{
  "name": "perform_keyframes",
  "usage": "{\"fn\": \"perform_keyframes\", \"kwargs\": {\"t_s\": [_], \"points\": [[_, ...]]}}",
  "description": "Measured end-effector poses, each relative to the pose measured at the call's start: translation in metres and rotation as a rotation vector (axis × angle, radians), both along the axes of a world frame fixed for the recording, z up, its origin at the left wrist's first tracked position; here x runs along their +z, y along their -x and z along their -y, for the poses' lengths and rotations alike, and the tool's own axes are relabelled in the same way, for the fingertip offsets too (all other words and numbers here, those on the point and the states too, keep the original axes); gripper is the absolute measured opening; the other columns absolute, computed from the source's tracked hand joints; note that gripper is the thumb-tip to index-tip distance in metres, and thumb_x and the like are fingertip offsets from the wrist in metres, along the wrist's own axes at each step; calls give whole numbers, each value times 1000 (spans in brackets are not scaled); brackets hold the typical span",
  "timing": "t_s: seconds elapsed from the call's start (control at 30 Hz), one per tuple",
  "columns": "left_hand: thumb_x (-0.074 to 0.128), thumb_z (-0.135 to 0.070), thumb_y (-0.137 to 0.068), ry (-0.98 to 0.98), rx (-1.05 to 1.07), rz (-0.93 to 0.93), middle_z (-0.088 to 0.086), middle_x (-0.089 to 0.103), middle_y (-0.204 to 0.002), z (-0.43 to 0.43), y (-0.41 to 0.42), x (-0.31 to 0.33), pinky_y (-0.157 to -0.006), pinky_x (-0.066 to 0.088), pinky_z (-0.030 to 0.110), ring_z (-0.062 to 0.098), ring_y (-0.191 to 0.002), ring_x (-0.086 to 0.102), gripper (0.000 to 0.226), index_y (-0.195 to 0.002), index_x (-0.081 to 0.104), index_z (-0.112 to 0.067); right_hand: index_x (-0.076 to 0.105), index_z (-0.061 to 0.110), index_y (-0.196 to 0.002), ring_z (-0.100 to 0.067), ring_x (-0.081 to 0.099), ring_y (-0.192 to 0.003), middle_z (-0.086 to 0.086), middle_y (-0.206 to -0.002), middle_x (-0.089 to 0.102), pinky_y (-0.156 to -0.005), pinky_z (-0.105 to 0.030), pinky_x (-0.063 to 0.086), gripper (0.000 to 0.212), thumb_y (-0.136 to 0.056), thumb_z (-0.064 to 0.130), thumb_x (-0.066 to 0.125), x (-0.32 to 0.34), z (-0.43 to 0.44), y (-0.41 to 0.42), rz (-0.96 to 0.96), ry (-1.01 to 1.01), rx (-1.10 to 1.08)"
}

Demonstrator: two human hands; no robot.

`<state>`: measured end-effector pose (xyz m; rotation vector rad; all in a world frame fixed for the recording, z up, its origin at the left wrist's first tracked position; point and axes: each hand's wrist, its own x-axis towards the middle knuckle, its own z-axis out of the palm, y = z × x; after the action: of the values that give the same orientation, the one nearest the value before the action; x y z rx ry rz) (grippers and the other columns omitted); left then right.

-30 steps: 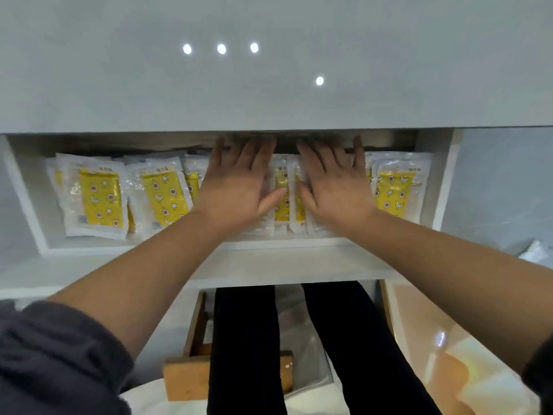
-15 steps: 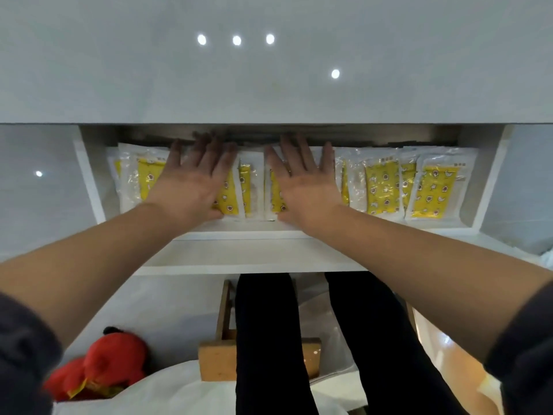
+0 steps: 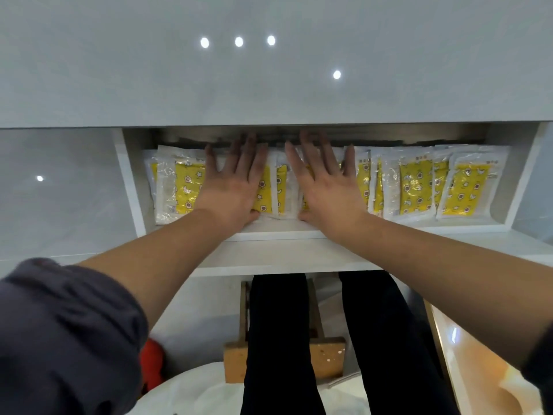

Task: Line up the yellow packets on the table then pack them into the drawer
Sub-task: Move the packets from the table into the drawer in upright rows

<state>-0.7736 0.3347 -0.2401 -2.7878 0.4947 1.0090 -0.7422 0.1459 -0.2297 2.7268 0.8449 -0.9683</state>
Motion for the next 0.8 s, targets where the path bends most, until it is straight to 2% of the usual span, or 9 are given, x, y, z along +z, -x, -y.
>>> {"fn": "perform_keyframes", "kwargs": {"t_s": [0.13,0.27,0.37,0.5,0.67,0.8], "points": [[57,-69,-78,-12,-9,2,21,0,-159,3,1,-3,-109,18,69,39,-147,6,120,-147,-17,-3,-22,25,-149,-40,-10,-146,-9,-160,-17,-109,-72,3,122,-75,53,71,-5,-8,-4,-88,65,-12],[61,-71,-73,44,3,-50,17,7,-159,-4,-6,6,-111,19,64,36,-146,13,122,-149,-11,-9,-22,27,-149,-39,-3,-146,-9,-160,-6,-108,-73,7,123,-73,56,72,-3,-12,-11,-141,113,-2],[62,-77,-66,101,68,-81,13,9,-159,-18,-17,21,-115,18,57,33,-146,13,125,-151,-9,-20,-19,32,-149,-36,-3,-147,-5,-160,-3,-108,-73,8,127,-68,54,78,6,-14,-27,-255,112,-34],[61,-79,-66,25,140,-167,10,6,-161,-55,-26,34,-116,15,53,31,-148,9,127,-151,-13,-20,-18,38,-148,-32,0,-147,1,-161,-5,-112,-68,9,129,-66,51,80,22,-19,-46,-329,35,-47],[66,-67,-71,-48,245,-305,9,10,-160,-78,-22,36,-114,26,51,35,-145,17,113,-153,4,-20,-9,35,-151,-29,4,-147,-1,-159,6,-112,-67,11,117,-70,50,75,22,-38,-44,-417,-6,8],[65,-50,-82,-14,304,-305,11,11,-160,-67,-31,47,-115,24,51,33,-146,13,98,-153,6,-17,1,34,-152,-30,14,-145,-1,-159,14,-114,-60,16,101,-77,46,69,27,-36,-52,-444,-44,-39]]}}
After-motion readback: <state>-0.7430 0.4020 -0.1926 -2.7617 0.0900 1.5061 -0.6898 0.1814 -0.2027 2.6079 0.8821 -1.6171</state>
